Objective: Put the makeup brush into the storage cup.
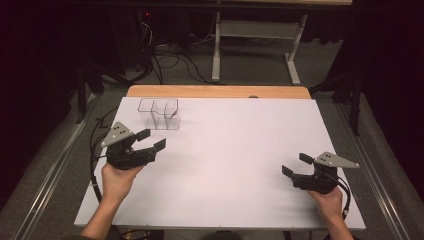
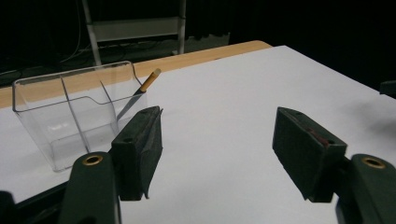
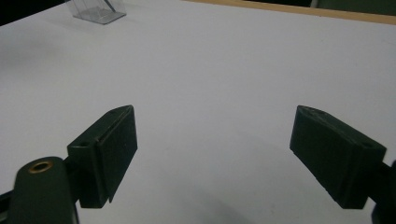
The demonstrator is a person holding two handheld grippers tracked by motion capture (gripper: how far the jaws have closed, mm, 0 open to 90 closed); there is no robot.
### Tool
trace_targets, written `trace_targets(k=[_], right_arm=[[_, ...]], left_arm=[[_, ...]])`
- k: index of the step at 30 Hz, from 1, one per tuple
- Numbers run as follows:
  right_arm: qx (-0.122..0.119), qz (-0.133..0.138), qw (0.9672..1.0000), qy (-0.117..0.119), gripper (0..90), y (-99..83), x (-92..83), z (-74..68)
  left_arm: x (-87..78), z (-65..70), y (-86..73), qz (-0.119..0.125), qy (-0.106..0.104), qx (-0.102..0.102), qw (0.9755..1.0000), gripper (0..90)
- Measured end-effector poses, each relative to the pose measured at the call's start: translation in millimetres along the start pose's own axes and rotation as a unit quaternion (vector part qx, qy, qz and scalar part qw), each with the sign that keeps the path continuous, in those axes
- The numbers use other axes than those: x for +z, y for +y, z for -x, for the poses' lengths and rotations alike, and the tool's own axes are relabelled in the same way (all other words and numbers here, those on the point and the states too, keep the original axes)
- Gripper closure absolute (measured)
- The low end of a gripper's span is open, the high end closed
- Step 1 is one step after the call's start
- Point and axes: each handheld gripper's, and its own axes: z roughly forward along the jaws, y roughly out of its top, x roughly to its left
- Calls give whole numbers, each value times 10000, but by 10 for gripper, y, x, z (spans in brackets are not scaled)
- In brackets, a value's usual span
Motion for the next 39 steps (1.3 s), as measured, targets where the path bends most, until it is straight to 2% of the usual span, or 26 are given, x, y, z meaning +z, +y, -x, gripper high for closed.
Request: trace_targets(k=[4,19,27,32,39], right_arm=[[-14,4,10000,1,167,0,2,-2],[-39,-55,10000,3,167,-7,30,-26],[-46,-59,10000,11,167,-7,31,-24],[-22,-69,10000,6,167,-8,33,-22],[-21,-71,10000,18,167,-9,34,-20]], left_arm=[[8,-2,-39,-60,9,-23,10000,334],[-42,-51,-189,159,126,-273,9994,334],[0,-52,-263,120,97,-365,9992,333],[60,-27,-302,35,46,-355,9994,331],[84,-43,-341,40,118,-346,9993,328]])
